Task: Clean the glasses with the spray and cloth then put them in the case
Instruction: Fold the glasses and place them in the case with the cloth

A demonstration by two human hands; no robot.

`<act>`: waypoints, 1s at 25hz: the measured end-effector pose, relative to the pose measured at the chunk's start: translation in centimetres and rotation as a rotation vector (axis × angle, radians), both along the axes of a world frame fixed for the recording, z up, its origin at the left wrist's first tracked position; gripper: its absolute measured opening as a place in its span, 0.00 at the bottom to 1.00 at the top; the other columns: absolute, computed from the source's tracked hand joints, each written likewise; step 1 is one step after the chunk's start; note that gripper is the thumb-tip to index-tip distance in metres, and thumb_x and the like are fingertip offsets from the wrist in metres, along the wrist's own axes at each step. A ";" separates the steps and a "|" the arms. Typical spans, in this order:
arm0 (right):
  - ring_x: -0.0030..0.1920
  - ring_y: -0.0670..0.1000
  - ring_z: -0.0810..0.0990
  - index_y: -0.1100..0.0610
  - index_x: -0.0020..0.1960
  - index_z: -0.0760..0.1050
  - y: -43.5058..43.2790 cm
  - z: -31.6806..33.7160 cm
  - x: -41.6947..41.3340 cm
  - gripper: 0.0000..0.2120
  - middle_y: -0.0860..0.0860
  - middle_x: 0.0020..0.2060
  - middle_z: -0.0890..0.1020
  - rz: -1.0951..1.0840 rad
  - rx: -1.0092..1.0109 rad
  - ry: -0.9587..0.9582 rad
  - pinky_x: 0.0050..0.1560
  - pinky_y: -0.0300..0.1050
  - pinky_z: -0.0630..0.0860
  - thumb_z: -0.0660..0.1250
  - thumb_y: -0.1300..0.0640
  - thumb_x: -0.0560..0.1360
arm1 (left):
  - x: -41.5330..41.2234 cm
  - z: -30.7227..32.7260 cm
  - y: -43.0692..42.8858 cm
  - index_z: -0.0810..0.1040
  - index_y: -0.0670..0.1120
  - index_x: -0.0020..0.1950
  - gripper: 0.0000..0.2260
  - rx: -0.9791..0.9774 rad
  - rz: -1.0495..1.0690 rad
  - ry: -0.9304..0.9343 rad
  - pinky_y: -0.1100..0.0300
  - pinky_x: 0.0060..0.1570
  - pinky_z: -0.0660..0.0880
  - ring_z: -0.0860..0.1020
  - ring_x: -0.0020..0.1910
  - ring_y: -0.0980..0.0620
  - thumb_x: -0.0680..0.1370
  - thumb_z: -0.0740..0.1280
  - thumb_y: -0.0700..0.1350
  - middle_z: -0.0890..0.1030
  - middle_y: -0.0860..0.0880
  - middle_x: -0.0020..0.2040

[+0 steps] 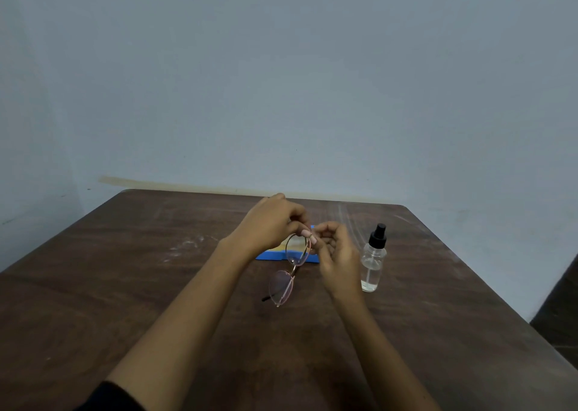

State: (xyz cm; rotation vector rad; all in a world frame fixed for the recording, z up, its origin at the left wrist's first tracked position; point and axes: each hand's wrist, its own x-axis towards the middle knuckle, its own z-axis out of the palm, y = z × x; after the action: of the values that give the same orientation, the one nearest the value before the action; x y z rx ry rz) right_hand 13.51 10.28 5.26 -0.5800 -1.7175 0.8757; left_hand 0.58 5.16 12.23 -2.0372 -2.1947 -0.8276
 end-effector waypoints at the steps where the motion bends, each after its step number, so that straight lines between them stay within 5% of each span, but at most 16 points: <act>1: 0.39 0.39 0.79 0.49 0.46 0.68 0.1 0.1 0.0 0.12 0.46 0.39 0.77 0.026 -0.021 0.017 0.40 0.31 0.76 0.64 0.67 0.74 | -0.1 0.0 -0.1 0.79 0.53 0.45 0.04 -0.004 0.000 0.000 0.59 0.40 0.63 0.67 0.42 0.55 0.74 0.65 0.48 0.67 0.56 0.37; 6: 0.36 0.36 0.79 0.48 0.42 0.67 0.6 1.0 -0.2 0.17 0.47 0.38 0.77 0.097 -0.051 0.047 0.38 0.29 0.76 0.65 0.70 0.72 | -0.6 0.0 -0.6 0.74 0.52 0.41 0.05 0.002 -0.056 0.001 0.59 0.40 0.63 0.66 0.42 0.54 0.76 0.62 0.46 0.67 0.59 0.35; 14: 0.39 0.42 0.79 0.50 0.43 0.71 0.7 2.1 -0.5 0.14 0.48 0.38 0.78 0.204 -0.151 0.105 0.39 0.32 0.77 0.66 0.69 0.72 | -0.7 -0.3 -1.4 0.78 0.45 0.46 0.08 0.069 -0.123 -0.038 0.60 0.43 0.58 0.64 0.42 0.57 0.76 0.63 0.49 0.69 0.61 0.36; 18: 0.38 0.40 0.81 0.55 0.46 0.74 0.6 2.0 -0.4 0.08 0.49 0.41 0.80 0.259 -0.228 0.163 0.37 0.32 0.77 0.63 0.67 0.74 | -0.7 -0.7 -1.5 0.80 0.47 0.43 0.05 0.145 -0.053 -0.244 0.59 0.42 0.60 0.66 0.38 0.66 0.74 0.67 0.48 0.71 0.61 0.35; 22: 0.40 0.46 0.79 0.63 0.50 0.76 0.7 0.3 0.3 0.08 0.57 0.47 0.81 0.262 -0.390 0.018 0.37 0.32 0.76 0.59 0.70 0.75 | -1.1 -0.9 -1.6 0.81 0.45 0.41 0.05 0.255 0.073 -0.547 0.60 0.41 0.68 0.72 0.37 0.60 0.73 0.68 0.45 0.77 0.55 0.35; 25: 0.41 0.47 0.80 0.57 0.47 0.77 0.2 -1.9 1.2 0.13 0.56 0.46 0.81 0.321 -0.564 -0.092 0.39 0.37 0.76 0.59 0.72 0.74 | -1.8 -1.0 -1.8 0.81 0.40 0.41 0.06 0.337 0.144 -0.816 0.60 0.44 0.72 0.78 0.40 0.53 0.73 0.68 0.42 0.82 0.47 0.38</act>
State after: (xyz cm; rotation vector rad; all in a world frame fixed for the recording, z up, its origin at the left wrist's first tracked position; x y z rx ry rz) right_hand 14.75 10.52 3.32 -0.7298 -1.6678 1.6099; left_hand -1.18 3.34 11.19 -1.4985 -2.2290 -2.1141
